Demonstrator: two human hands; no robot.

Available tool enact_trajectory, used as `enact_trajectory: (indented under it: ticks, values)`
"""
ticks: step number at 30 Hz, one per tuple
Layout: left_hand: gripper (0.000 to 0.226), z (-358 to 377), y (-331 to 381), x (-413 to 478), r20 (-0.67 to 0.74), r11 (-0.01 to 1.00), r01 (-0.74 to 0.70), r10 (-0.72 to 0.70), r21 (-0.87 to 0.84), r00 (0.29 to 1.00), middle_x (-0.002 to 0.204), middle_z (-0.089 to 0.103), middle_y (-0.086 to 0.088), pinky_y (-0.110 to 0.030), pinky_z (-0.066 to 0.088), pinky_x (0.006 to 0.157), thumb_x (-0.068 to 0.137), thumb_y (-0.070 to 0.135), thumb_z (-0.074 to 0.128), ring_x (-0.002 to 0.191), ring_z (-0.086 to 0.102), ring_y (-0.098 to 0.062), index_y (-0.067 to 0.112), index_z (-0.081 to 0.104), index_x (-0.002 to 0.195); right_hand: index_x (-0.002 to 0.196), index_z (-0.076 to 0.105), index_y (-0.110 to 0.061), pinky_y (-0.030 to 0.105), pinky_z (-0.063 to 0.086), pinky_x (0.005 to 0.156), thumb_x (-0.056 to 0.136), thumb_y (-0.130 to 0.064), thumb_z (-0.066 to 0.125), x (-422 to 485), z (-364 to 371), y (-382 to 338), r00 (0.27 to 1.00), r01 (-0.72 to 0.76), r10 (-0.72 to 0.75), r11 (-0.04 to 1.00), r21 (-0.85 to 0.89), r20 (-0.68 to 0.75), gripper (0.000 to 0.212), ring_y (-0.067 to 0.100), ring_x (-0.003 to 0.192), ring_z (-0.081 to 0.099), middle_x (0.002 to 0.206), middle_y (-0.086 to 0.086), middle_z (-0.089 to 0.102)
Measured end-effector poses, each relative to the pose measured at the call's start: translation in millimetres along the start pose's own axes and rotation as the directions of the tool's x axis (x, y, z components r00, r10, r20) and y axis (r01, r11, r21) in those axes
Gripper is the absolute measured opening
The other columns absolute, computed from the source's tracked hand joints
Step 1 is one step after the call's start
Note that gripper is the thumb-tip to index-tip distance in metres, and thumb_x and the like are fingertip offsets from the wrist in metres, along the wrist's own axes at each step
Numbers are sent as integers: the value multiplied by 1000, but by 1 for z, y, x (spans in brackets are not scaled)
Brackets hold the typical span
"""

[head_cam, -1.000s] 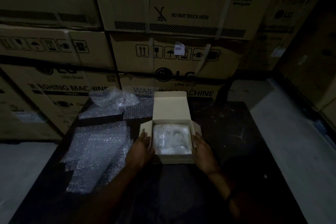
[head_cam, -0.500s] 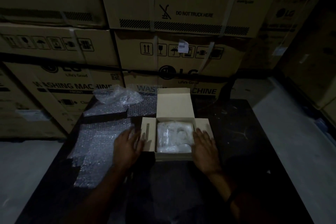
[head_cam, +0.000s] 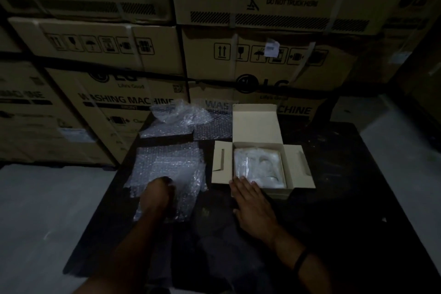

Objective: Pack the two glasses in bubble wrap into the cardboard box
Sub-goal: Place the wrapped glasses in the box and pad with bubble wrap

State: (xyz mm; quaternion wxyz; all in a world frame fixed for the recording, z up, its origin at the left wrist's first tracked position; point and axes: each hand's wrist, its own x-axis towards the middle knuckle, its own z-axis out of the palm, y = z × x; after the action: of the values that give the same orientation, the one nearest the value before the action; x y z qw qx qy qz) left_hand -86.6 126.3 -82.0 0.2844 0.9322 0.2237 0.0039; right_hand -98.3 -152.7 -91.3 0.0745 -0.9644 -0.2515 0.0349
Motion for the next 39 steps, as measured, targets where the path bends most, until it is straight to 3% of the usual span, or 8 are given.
enact_trajectory:
  ticks: [8,13,19,25,28,30,35,39]
  values:
    - [21,-21,7,12,-28,808,-58,52,-587,998,81,69,-4,-36,52,71,86,3,66,71,65,-21,22,66,78,152,-3,-19,27,-21,112,87,-40,54,-1,-8,-2,999,19,-19,1000,5,26,88,12,145,-15,156,-6,-12]
    - [53,-37,16,23,69,650,-17,106,-760,992,116,61,-2,-32,55,70,77,-21,55,102,60,-15,17,58,114,152,-4,-22,27,-17,113,88,-47,53,1,-12,-5,998,-33,29,997,71,59,89,7,143,-17,152,-12,-15]
    - [75,-48,21,27,108,725,-121,261,-678,959,140,46,-14,-42,41,105,72,-34,32,132,43,-27,9,44,132,152,-3,-26,25,-15,112,88,-49,54,1,-18,-8,995,-74,64,990,118,81,89,1,139,-18,150,-16,-15]
    - [55,-78,45,17,190,444,77,215,-893,958,130,57,-10,-40,48,96,86,-19,44,120,56,-25,16,48,128,153,12,-23,20,-7,113,89,-43,58,2,-29,-12,988,-136,108,950,281,113,81,3,145,0,158,-12,8]
    - [64,-94,60,13,304,304,212,299,-929,904,129,60,-9,-44,47,98,81,-25,29,117,60,-26,14,51,126,147,33,-23,6,31,101,87,-25,67,3,-49,-20,955,-266,284,680,683,88,69,-1,125,42,148,-8,38]
    - [69,-101,71,9,347,279,252,373,-926,860,131,60,-10,-44,45,99,76,-27,26,119,59,-27,11,49,129,143,40,-23,0,41,76,84,-15,71,8,-66,-25,918,-244,393,465,851,48,66,1,109,55,134,-7,50]
    - [71,-107,102,-4,439,229,378,549,-897,711,133,56,-18,-43,46,101,69,-29,24,122,55,-33,3,47,128,139,39,-22,-3,31,86,79,-17,75,35,-111,-27,970,-77,240,457,886,-39,71,-7,120,39,131,-22,42]
    - [70,-101,121,-6,455,263,376,614,-888,645,134,56,-17,-40,55,88,76,-30,29,118,58,-35,8,45,133,108,58,15,9,47,75,79,1,72,48,-123,-17,976,-44,211,391,919,-43,35,2,89,60,103,11,64]
